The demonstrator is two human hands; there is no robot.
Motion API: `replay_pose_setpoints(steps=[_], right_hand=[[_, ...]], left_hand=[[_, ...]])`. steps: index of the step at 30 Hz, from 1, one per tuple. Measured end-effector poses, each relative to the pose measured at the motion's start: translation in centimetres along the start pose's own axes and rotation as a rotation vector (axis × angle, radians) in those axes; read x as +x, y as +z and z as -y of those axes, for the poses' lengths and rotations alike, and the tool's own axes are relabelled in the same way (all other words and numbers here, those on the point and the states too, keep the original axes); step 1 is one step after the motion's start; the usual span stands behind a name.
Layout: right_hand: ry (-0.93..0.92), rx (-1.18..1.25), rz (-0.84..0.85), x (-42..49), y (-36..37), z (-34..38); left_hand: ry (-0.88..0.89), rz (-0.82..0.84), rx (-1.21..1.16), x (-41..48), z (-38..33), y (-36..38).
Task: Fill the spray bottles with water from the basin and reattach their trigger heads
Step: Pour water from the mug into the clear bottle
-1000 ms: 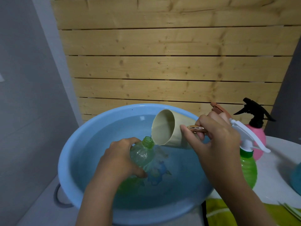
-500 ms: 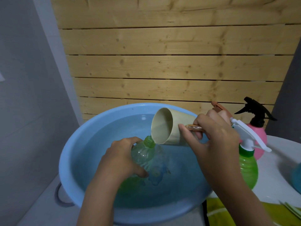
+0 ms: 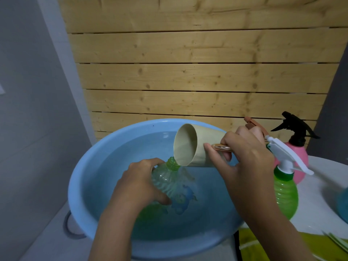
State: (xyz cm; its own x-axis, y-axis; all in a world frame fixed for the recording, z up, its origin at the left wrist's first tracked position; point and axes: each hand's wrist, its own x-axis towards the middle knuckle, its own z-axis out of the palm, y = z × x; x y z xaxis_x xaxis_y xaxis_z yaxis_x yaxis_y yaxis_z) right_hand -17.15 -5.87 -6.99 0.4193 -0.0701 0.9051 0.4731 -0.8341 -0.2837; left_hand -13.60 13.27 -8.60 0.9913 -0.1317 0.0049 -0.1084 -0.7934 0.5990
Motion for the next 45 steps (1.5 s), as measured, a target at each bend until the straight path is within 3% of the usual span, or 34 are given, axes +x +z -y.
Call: replay_pose_setpoints(steps=[33, 45], right_hand=[[-0.02, -0.05, -0.04, 0.05, -0.33, 0.01], [-0.162, -0.188, 0.078, 0.06, -0.28, -0.34]], left_hand=[[0.007, -0.008, 0.005, 0.21, 0.44, 0.23], [-0.013, -0.006, 0.011, 0.17, 0.25, 0.16]])
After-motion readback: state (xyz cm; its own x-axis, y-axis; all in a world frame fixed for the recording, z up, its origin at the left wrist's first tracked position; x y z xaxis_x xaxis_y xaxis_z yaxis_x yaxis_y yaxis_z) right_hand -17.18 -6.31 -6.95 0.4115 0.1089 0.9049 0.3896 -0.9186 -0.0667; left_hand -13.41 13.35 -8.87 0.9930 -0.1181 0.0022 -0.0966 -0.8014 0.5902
